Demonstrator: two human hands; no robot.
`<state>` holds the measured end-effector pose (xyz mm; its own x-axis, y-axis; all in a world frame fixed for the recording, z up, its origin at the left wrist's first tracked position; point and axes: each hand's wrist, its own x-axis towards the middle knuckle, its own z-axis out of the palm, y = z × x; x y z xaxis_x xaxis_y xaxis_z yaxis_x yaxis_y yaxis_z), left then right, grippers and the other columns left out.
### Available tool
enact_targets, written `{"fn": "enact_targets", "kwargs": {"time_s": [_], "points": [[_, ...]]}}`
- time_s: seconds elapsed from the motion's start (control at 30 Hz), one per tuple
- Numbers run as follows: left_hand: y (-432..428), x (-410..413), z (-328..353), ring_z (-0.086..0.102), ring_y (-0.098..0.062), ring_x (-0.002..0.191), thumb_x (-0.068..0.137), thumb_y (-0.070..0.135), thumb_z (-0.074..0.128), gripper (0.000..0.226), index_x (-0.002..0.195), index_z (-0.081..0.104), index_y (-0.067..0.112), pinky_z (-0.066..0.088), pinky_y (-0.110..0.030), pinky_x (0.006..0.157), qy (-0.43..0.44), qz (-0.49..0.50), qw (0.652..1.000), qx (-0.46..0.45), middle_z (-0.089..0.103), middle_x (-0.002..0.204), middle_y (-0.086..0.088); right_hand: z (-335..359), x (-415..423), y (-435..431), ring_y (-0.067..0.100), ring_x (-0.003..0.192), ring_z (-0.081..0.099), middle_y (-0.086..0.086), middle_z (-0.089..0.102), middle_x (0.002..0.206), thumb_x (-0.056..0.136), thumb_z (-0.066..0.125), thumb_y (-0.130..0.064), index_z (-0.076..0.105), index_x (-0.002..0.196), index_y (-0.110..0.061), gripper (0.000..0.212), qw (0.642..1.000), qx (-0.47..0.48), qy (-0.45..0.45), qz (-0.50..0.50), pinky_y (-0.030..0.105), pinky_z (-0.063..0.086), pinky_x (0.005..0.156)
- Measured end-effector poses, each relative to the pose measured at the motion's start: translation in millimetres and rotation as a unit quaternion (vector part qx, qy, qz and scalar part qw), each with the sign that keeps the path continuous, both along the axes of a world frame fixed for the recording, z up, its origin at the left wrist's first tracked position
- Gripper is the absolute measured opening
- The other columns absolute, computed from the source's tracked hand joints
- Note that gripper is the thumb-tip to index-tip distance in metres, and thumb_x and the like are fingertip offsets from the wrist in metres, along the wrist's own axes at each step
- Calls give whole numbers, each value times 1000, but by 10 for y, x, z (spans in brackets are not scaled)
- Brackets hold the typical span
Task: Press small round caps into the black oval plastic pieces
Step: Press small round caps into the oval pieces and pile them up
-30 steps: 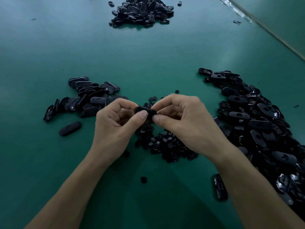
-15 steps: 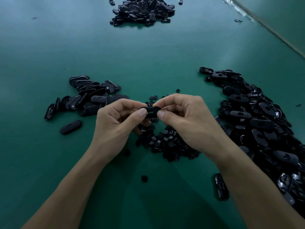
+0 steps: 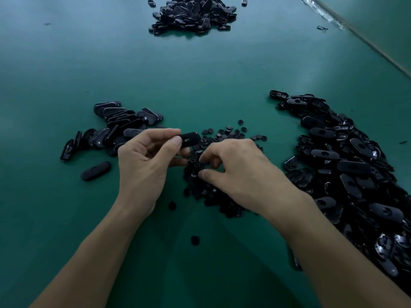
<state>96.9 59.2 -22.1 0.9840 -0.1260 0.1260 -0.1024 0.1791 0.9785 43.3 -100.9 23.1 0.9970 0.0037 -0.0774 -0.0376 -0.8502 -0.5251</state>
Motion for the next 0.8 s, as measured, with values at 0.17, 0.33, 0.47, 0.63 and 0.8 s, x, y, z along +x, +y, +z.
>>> {"fn": "enact_targets", "kwargs": {"time_s": [0.17,0.33,0.47,0.63,0.8], "points": [[-9,-2,8,73,-16,70,93,1,66,14,94,72,13,57,-21,63,2,6,1000,2,75,79,-2,1,19,82,21,95,63,-1,67,99,94,65,-28,69,101,-24,9,999,-37,30,0,42,55,85],[-10,4,9,73,-17,71,93,1,66,13,95,72,12,57,-22,64,9,9,1000,2,75,79,-3,2,18,95,24,98,61,1,66,101,96,63,-23,68,103,-23,9,999,-36,34,-7,41,54,84],[2,4,-1,73,-17,71,93,3,66,12,95,72,13,57,-22,65,7,8,1000,3,75,80,-3,-28,9,91,25,93,61,2,64,99,95,64,-23,66,100,-20,7,999,-45,12,-23,41,54,82],[-1,9,-18,73,-18,72,93,4,67,12,94,73,15,57,-23,65,7,6,1000,5,75,80,-4,-32,-20,54,20,83,60,-1,60,92,94,68,-35,66,91,-18,17,997,-66,-3,-43,30,45,71],[0,2,-12,73,-17,71,93,3,67,13,94,73,14,57,-22,64,5,7,1000,3,75,80,-3,-14,-34,64,21,80,60,-1,60,89,102,54,-27,55,95,-18,12,997,-60,-22,-32,35,50,70]]}}
